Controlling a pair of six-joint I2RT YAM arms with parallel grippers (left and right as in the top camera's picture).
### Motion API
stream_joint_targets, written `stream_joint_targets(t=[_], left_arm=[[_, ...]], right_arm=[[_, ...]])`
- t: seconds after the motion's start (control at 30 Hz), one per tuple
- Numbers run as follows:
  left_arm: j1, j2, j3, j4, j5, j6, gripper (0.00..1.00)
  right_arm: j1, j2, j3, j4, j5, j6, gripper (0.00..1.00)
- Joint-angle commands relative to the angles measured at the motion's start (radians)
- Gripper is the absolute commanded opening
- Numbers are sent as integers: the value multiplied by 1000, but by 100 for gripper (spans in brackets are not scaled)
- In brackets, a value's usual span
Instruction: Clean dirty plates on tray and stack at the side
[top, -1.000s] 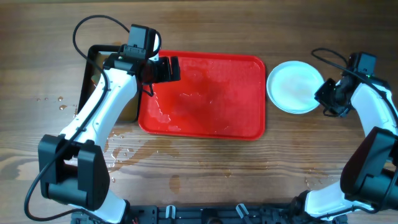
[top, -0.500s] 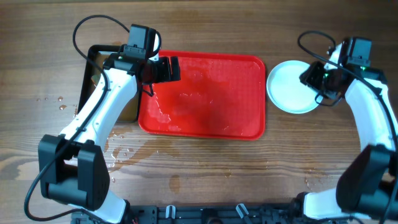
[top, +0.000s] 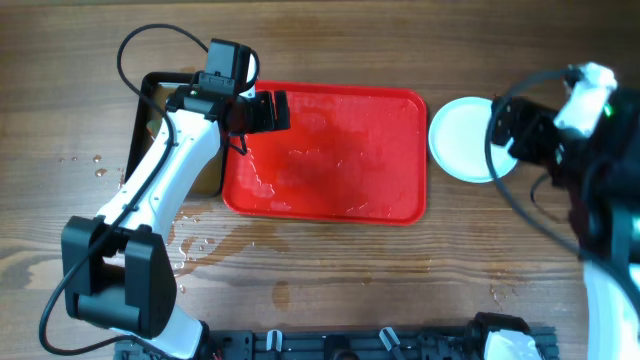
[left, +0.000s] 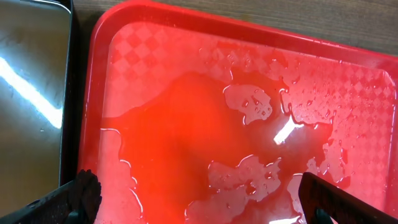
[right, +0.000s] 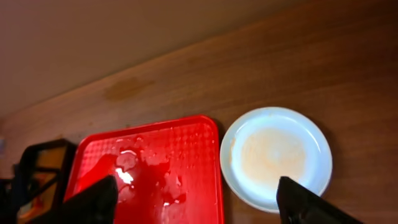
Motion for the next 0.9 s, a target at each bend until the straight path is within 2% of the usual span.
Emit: stream_joint_targets(t=[0.0, 0.2, 0.37, 0.63, 0.77, 0.87], left_arm=[[-3, 11, 14, 3, 12, -9, 100], [-3, 11, 14, 3, 12, -9, 100], [-3, 11, 14, 3, 12, -9, 100], [-3, 11, 14, 3, 12, -9, 100], [-3, 11, 14, 3, 12, -9, 100], [-3, 11, 14, 3, 12, -9, 100]], right_arm=[[4, -101, 21, -66, -61, -2, 100], [4, -164, 21, -155, -68, 37, 100], [4, -151, 21, -121, -10, 57, 100], [13, -170, -10, -28, 30, -150, 100], [14, -237, -142, 113, 30, -176, 100], [31, -370, -377, 349, 34, -184, 100]])
